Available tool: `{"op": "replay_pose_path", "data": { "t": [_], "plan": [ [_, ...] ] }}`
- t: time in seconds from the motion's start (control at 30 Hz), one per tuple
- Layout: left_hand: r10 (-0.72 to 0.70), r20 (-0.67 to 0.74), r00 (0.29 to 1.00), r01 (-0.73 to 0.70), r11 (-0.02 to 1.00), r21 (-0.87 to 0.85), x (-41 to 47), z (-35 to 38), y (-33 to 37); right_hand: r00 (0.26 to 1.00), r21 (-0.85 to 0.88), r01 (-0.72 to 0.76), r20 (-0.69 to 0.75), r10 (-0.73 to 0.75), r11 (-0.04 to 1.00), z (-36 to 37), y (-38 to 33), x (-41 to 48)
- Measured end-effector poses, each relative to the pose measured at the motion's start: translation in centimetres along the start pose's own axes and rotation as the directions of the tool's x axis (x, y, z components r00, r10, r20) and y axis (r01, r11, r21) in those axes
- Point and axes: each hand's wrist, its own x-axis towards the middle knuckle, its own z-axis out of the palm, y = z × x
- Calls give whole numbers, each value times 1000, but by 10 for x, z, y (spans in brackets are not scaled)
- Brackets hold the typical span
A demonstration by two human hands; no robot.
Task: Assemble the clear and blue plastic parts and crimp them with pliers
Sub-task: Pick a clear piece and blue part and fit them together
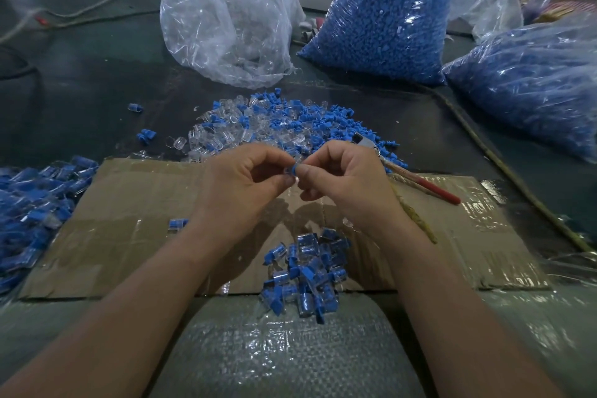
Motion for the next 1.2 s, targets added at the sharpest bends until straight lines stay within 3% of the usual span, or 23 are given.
{"op": "replay_pose_path", "data": {
  "t": [0.37, 0.5, 0.63, 0.73, 0.83, 1.07, 1.2],
  "plan": [
    [32, 33, 999, -31, 999, -10, -1, -3, 3, 998, 34, -56, 15, 55, 998, -3, 1, 1],
    [80, 64, 995, -83, 996, 33, 0, -5, 5, 967, 220, -200, 203, 156, 955, -8, 1, 2],
    [105, 88, 991, -113, 989, 94, 0, -7, 7, 939, 384, -266, 312, 147, 884, -13, -1, 2],
    [67, 76, 995, -75, 992, 99, 0, -6, 10, 959, 426, -229, 254, 128, 875, -10, 1, 2],
    [-42, 66, 997, 46, 996, -70, 0, -7, 11, 979, 445, -175, 170, 109, 878, -7, 3, 3],
    [-118, 65, 991, 124, 988, -90, 0, -5, 12, 984, 346, -148, 149, 102, 927, -4, 5, 2],
    [-272, 77, 959, 283, 922, -265, 2, -7, 11, 986, 286, -99, 160, 54, 953, -2, 3, 1]
  ]
}}
